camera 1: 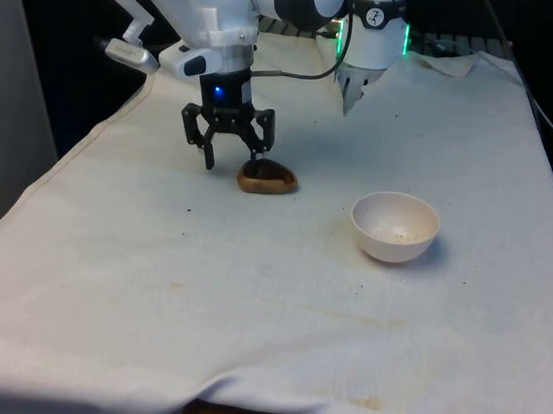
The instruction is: Pour the coffee beans from the cup into the bowl.
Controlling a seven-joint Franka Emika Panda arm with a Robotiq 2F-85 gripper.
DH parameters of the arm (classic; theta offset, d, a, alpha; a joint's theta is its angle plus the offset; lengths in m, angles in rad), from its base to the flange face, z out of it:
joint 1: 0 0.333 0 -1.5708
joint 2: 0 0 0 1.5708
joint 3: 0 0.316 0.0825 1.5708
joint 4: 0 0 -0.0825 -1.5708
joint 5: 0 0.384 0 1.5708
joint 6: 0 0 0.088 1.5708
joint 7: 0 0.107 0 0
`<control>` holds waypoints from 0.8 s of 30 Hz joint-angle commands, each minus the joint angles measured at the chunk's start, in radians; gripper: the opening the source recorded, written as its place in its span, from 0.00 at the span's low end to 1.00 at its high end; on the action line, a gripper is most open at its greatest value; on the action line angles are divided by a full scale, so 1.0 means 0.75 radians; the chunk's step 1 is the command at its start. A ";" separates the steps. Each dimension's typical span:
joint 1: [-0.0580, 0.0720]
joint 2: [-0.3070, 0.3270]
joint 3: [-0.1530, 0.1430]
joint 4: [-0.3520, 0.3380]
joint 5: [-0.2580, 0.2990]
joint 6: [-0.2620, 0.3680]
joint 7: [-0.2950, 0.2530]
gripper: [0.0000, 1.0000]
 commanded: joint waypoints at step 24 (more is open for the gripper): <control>0.005 0.001 0.004 0.000 0.001 0.001 0.008 0.00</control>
